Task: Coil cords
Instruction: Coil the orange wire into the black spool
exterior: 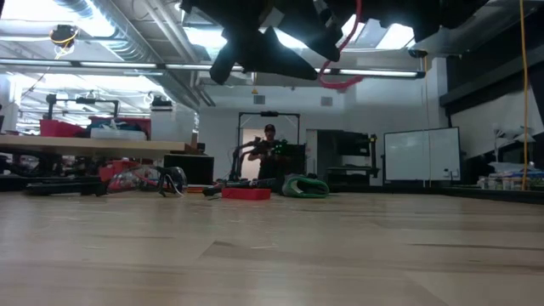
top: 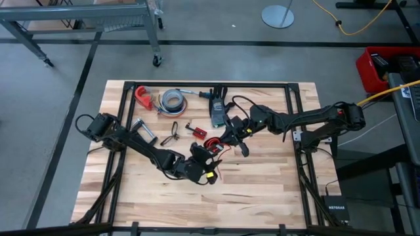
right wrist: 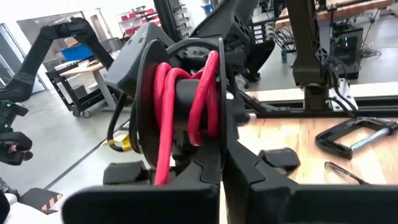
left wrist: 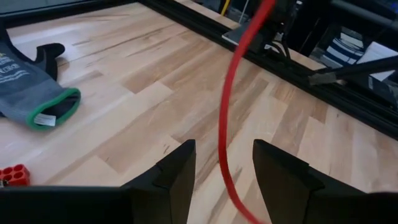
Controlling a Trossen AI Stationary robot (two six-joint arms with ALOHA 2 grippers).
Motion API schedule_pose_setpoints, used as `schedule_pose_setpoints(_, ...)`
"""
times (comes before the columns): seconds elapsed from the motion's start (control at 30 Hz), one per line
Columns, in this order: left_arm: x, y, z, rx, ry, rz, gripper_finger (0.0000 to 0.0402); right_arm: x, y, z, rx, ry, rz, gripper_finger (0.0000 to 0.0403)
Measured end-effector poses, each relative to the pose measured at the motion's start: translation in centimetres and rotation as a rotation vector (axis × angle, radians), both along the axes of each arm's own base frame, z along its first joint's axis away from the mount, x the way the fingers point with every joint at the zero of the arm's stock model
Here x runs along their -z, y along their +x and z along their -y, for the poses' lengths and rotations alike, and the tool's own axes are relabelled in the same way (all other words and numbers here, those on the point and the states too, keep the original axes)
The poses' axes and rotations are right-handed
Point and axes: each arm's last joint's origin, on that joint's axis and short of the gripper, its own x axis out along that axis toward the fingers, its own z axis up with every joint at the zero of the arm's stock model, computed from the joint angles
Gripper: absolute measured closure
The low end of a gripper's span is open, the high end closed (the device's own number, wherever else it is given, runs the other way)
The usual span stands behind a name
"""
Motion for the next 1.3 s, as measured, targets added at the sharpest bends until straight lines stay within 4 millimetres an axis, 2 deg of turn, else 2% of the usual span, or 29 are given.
schedule_pose_setpoints(0.23, 0.0, 0.2, -0.6, -0.015, 0.001, 0.001, 0.0249, -0.3, 0.0, 0.0, 0.0, -0.001, 0.035, 0.04)
schedule_pose_setpoints(0.33, 0.0, 0.2, -0.6, -0.015, 0.004, -0.002, 0.0264, -0.3, 0.0, 0.0, 0.0, -0.001, 0.036, 0.04)
schedule_pose_setpoints(0.63, 0.1, -0.1, -0.1, 0.0, 0.008, -0.015, 0.0391, -0.3, 0.0, 0.0, -0.001, 0.0, 0.032, 0.04)
schedule_pose_setpoints(1.3, 1.7, -3.3, 2.5, -0.08, -0.152, -0.147, 0.0399, 2.5, -0.8, 0.0, -0.005, -0.033, -0.269, 0.04)
